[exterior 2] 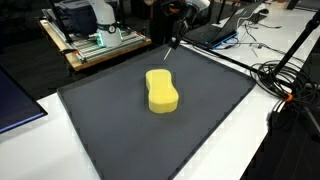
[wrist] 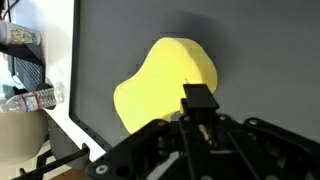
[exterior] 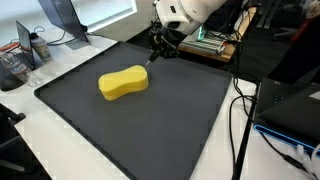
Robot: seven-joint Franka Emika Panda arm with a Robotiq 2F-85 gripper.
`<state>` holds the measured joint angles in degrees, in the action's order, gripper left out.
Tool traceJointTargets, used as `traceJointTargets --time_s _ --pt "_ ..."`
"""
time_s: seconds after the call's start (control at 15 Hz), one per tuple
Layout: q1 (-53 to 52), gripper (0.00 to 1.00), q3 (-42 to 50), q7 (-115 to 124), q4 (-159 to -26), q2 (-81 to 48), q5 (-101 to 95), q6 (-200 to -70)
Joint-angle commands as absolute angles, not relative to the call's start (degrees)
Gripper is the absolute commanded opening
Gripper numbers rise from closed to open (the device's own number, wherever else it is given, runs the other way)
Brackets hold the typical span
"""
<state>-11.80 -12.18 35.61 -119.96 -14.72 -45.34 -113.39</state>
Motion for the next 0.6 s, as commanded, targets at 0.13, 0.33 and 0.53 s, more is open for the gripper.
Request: traceJointTargets --time_s 0.13,0.33,0.53 --pt "-14.28 0.03 -9.29 34.78 -106.47 -23.54 -42.14 -105.18" --pt "-14.36 0.03 -8.4 33.39 -98.77 -27.33 -38.18 -101.69" --pt "-14.17 0.03 -6.88 31.46 -91.22 -30.79 -34.68 -100.16"
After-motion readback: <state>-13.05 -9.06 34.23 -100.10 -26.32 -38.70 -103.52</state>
